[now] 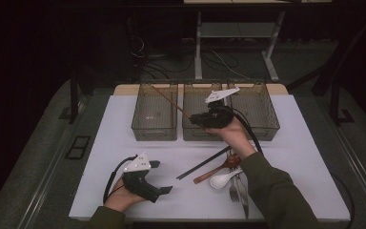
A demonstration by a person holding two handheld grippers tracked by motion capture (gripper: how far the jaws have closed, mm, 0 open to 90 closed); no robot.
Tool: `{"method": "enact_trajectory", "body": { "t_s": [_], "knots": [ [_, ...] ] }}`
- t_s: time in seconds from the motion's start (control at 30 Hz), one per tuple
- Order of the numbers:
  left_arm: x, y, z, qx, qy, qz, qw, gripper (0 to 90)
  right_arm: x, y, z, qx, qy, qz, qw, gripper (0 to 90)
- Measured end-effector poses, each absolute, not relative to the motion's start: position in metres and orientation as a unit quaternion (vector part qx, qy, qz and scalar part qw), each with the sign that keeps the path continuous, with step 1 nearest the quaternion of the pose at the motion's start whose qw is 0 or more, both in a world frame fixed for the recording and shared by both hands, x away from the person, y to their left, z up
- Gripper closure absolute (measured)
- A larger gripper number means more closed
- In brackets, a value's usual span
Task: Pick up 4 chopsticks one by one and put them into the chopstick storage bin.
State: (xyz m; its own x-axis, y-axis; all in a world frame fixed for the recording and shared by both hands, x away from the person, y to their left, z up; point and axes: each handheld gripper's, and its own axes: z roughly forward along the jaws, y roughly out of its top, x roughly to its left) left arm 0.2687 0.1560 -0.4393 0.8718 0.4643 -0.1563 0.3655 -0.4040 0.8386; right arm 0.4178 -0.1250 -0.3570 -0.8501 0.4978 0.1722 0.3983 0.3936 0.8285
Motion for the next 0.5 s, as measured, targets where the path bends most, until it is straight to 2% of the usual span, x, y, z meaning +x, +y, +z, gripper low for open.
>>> {"method": "enact_trajectory", "body": {
  "t_s": [0.5],
  "knots": [
    [0.269,0.158,-0.438,0.836,0.245,0.049,0.489,0.0,0.45,-0.076,-0.353,0.285,0.828,0.48,0.052,83.9]
  ]
}}
